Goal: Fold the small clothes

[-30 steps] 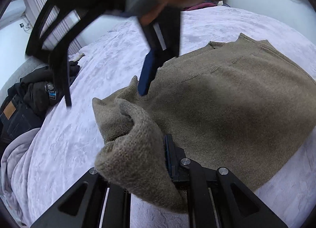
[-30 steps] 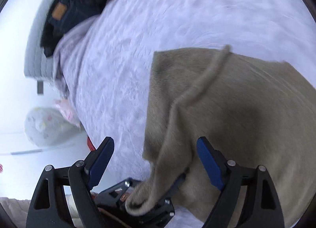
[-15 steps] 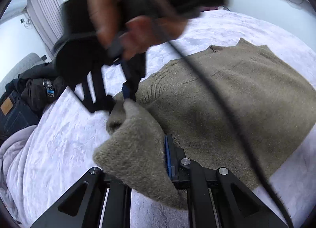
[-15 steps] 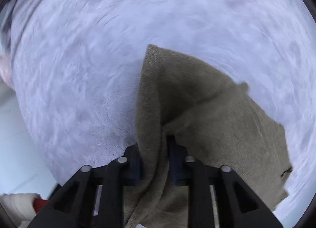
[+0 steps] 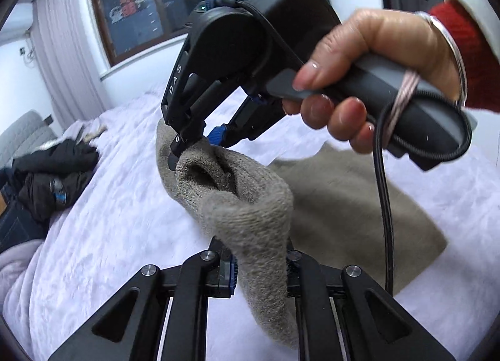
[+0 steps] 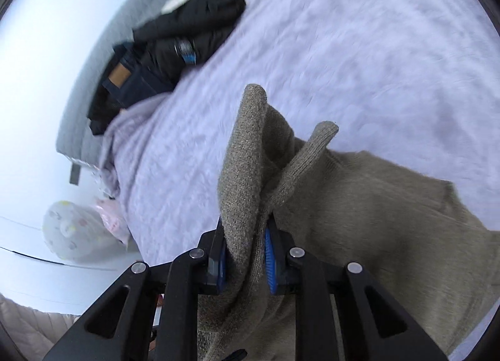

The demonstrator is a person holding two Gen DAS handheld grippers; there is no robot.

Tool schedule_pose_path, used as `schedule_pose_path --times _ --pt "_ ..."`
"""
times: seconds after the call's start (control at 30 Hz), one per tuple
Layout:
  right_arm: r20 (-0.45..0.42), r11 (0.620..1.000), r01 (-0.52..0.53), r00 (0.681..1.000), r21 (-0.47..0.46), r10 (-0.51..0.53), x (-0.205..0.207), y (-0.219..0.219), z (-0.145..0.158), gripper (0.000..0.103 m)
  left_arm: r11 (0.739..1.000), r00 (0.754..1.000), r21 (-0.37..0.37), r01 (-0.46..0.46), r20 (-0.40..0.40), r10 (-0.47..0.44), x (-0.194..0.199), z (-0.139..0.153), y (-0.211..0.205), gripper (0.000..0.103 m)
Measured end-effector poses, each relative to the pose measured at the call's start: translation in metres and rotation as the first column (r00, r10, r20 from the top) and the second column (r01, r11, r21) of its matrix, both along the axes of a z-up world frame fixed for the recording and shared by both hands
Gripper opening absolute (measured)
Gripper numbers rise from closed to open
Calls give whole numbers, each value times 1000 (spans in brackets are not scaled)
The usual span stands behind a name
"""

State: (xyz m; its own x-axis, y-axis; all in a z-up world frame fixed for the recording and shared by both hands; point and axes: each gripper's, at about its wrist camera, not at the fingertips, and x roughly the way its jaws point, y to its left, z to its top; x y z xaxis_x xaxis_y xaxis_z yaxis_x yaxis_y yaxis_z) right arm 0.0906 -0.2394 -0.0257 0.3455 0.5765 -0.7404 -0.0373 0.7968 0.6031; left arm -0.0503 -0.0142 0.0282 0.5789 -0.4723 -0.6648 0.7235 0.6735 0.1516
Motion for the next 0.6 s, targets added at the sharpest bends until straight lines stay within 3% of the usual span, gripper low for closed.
schedule_pose_path --times 0.17,0.33,0.47,0.6 --pt "96 994 103 990 37 -106 -35 -53 28 21 991 990 -12 137 25 -137 -28 11 -47 14" --pt "96 973 227 968 43 -230 -93 -116 17 21 958 959 44 282 15 -283 -67 -12 -95 14" --pt "17 942 336 942 16 -336 -136 -163 -35 21 924 932 121 364 -49 -360 -94 -53 -122 14" --pt "-65 899 437 898 29 -435 -159 -188 -100 21 903 920 178 391 -104 -378 -108 -85 -134 14"
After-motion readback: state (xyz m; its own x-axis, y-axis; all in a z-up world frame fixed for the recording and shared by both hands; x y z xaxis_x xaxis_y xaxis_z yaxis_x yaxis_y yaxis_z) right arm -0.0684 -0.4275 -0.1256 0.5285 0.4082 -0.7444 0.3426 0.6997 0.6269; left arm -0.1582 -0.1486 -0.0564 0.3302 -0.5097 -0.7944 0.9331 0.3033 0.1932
